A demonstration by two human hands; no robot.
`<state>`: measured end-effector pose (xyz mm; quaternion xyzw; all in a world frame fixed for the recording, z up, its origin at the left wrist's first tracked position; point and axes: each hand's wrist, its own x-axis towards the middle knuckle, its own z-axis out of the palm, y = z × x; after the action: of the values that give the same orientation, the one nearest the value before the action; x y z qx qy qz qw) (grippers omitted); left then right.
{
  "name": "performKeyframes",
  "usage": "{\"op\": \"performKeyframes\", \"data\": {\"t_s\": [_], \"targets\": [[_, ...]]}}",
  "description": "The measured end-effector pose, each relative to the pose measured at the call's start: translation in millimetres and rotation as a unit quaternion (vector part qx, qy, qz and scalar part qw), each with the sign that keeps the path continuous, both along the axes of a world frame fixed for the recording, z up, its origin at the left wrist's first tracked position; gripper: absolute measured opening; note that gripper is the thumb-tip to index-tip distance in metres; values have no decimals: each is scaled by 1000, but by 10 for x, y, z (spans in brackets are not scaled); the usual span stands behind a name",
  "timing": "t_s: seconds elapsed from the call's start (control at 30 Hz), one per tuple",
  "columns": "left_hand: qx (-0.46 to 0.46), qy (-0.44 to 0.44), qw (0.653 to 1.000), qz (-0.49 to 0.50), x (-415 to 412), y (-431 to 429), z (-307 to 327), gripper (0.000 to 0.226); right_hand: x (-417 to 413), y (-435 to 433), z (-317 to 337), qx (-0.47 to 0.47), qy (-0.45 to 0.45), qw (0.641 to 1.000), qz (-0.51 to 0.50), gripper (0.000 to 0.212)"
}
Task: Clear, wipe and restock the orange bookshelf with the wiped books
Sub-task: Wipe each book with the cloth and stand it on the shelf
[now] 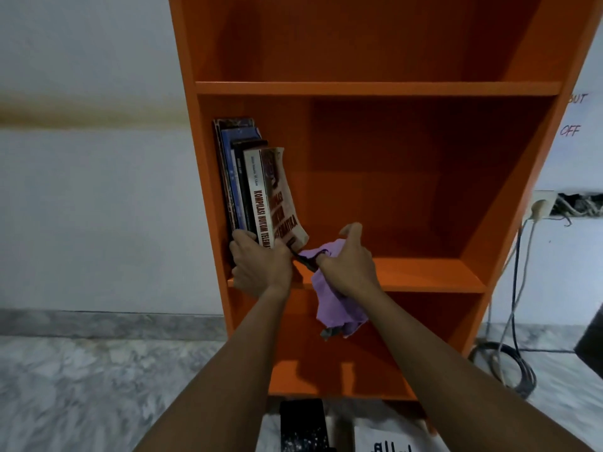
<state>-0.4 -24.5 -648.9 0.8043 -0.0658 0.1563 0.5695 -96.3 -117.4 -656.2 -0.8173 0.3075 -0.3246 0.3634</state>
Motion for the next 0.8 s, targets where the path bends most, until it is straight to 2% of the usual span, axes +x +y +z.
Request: {"op": "performKeyframes", "data": {"t_s": [0.13,0.3,0.43,0.6,0.73,0.8], "targets": [[10,2,1000,1,-48,70,1,51,-106,124,65,29,29,999,34,54],[34,17,999,-18,-149,232,32,54,-296,306,123,81,25,994,64,69],[61,11,997,-50,-350,433,-37,49,-590,448,93,99,7,992,76,61],[119,9,985,-123,-763,685,-368,36,-1016,546,-210,116,24,990,70,62],[180,33,964,-191,-1076,796,-783,28,-1481,613,-573,151,12,988,3,53],[224,58,939,-256,-1243,815,-1075,21,-1703,633,-873,165,9,986,-39,44]]}}
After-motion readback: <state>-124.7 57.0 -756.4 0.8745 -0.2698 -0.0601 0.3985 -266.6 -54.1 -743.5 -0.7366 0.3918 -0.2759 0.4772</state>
